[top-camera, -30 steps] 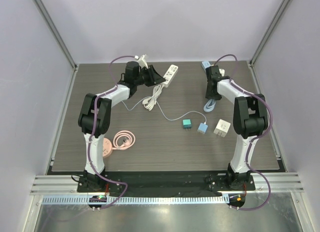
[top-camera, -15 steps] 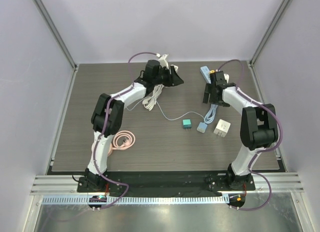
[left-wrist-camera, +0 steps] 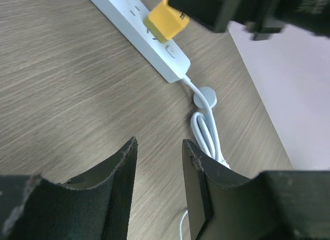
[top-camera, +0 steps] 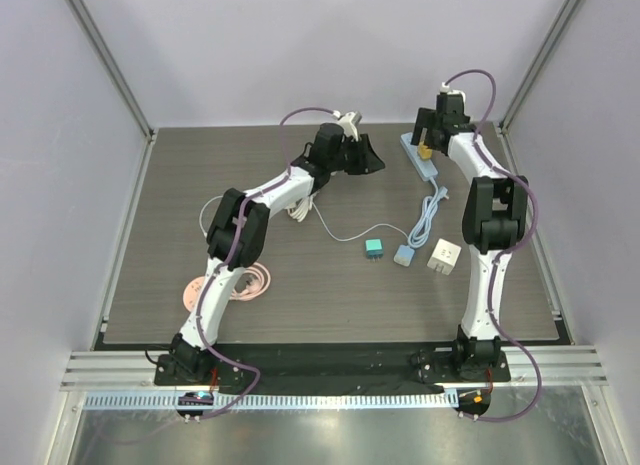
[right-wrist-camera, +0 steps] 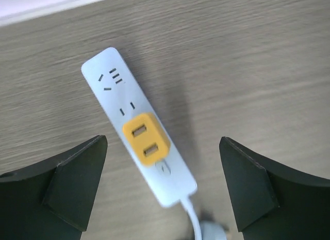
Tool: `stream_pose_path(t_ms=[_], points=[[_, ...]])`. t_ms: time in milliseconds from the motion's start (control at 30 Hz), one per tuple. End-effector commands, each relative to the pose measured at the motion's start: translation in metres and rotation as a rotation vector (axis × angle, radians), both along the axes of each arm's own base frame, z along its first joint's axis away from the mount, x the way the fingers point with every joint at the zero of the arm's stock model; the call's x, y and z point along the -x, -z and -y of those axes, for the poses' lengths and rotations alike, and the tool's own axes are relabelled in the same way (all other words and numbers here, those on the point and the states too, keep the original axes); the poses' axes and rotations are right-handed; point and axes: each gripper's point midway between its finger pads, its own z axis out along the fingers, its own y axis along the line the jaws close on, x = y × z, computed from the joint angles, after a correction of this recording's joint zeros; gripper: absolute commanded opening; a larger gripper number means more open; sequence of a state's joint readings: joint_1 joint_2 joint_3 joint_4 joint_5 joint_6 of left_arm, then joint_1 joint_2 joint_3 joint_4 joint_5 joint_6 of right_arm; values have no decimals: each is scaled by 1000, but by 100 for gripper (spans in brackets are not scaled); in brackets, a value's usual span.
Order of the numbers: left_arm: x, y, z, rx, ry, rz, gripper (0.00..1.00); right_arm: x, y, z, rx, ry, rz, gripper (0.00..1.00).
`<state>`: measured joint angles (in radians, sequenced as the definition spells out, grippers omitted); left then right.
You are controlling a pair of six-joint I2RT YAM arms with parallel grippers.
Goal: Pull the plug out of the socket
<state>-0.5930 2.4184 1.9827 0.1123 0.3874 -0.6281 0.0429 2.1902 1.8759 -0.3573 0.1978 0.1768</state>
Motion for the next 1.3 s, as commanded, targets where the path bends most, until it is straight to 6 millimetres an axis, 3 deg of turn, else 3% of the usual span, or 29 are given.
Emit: stream_pose_path(t_ms=[0, 67, 100, 200, 233, 367, 600, 733, 833, 867, 900, 1000, 1033, 1067, 1133, 1167, 1267], points=[[-16, -31, -2, 35, -48, 62, 42, -28, -2, -13, 2, -131, 41, 95], [-16, -34, 1, 53, -42, 64, 42, -42, -9, -17, 14, -178, 76, 95], [-16, -34, 2, 63, -39, 59, 43, -46, 6, -17, 37, -203, 54, 97], [-14, -34, 9, 94, -17, 39, 43, -57, 5, -23, 54, -263, 72, 100], [-16, -35, 10, 98, -18, 41, 43, -59, 18, -22, 62, -271, 53, 99], [-18, -36, 9, 99, -26, 40, 43, -68, 28, -30, 34, -297, 54, 99], [-23, -48, 5, 137, -62, 64, 43, -71, 53, -55, -55, -390, 27, 88], [-38, -51, -6, 174, -112, 59, 43, -63, 64, -72, -68, -464, -11, 82], [-46, -52, -11, 220, -134, 42, 42, -57, 63, -76, -48, -462, -32, 65], [-49, -52, -14, 226, -146, 40, 42, -52, 65, -80, -62, -467, -44, 55], [-51, -49, -16, 226, -152, 34, 42, -50, 57, -82, -73, -475, -35, 52], [-53, -50, -21, 230, -151, 24, 42, -33, 57, -91, -110, -514, -65, 50], [-53, -52, -23, 226, -151, 31, 42, -28, 40, -94, -108, -527, -48, 51], [-53, -53, -25, 223, -152, 34, 42, -16, 50, -95, -116, -532, -83, 51], [-53, -51, -26, 215, -153, 36, 42, -4, 32, -95, -116, -536, -71, 50], [-53, -51, -26, 216, -154, 35, 42, 8, 40, -93, -120, -532, -103, 50], [-51, -50, -24, 227, -139, 25, 41, 25, 30, -94, -128, -546, -108, 50]])
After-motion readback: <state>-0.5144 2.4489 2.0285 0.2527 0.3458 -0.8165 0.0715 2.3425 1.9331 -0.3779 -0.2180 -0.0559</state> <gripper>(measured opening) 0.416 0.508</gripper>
